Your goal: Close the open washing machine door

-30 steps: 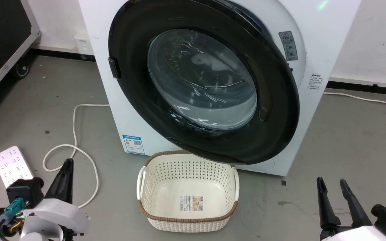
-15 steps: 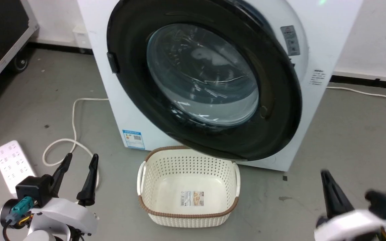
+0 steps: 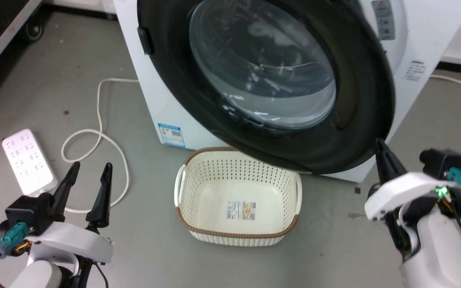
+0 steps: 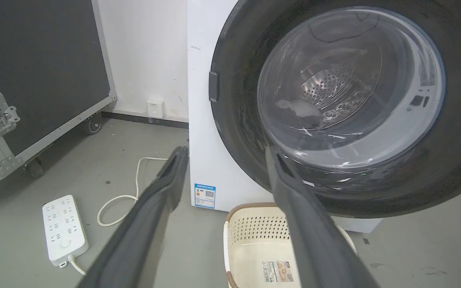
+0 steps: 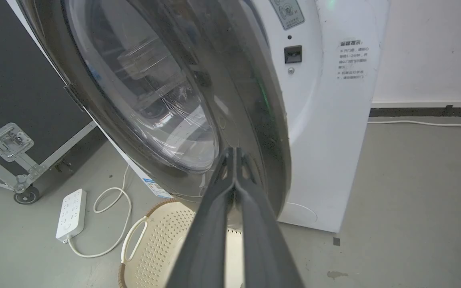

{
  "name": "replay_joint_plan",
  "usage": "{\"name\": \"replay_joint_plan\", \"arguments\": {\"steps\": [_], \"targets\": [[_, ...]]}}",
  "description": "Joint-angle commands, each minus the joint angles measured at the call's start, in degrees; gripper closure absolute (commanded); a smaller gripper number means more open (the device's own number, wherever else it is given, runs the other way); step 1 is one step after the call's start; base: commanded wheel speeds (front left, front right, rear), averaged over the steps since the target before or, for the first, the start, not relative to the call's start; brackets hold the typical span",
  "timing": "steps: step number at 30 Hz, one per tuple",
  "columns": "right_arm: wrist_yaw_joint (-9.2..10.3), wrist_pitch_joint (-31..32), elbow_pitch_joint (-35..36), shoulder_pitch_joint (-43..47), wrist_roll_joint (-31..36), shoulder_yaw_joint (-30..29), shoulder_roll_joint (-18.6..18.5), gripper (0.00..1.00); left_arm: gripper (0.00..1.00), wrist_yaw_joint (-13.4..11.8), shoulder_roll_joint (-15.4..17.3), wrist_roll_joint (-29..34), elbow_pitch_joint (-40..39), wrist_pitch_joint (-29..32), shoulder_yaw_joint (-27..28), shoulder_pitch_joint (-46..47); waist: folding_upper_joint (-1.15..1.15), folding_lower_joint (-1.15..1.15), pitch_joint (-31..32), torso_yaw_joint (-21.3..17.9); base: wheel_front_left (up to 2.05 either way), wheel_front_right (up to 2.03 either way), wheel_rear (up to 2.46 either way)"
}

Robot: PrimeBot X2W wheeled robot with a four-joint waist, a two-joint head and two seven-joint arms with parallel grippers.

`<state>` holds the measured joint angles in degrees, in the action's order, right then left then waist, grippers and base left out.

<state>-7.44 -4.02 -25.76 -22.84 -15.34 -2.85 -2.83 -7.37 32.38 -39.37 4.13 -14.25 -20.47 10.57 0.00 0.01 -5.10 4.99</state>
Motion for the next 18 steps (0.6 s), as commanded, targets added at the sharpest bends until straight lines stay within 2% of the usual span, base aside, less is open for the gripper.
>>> {"name": "replay_joint_plan", "arguments": {"steps": [1,10,18], "targets": [[-0.05,-0.76,-2.05,-2.16,0.64,-0.67,-0.05,1.00,0.00,0.41,-0.01,0.43,-0.23,-0.45,0.28,0.76,0.00,-0.01,-0.95,0.57,0.00,0.00,0.00],[-0.05,-4.71,-13.60,-13.09,5.10,-5.56,-0.05,1.00,0.00,1.79,-0.25,1.04,-0.05,-0.63,1.48,2.75,0.00,-0.01,-4.46,1.86,0.00,0.00,0.00],[-0.05,-5.62,-17.49,-21.87,13.48,-14.50,-0.05,1.00,0.00,3.05,-0.56,1.57,-0.19,-0.70,2.78,4.04,0.00,-0.01,-8.04,3.01,0.00,0.00,0.00]]}}
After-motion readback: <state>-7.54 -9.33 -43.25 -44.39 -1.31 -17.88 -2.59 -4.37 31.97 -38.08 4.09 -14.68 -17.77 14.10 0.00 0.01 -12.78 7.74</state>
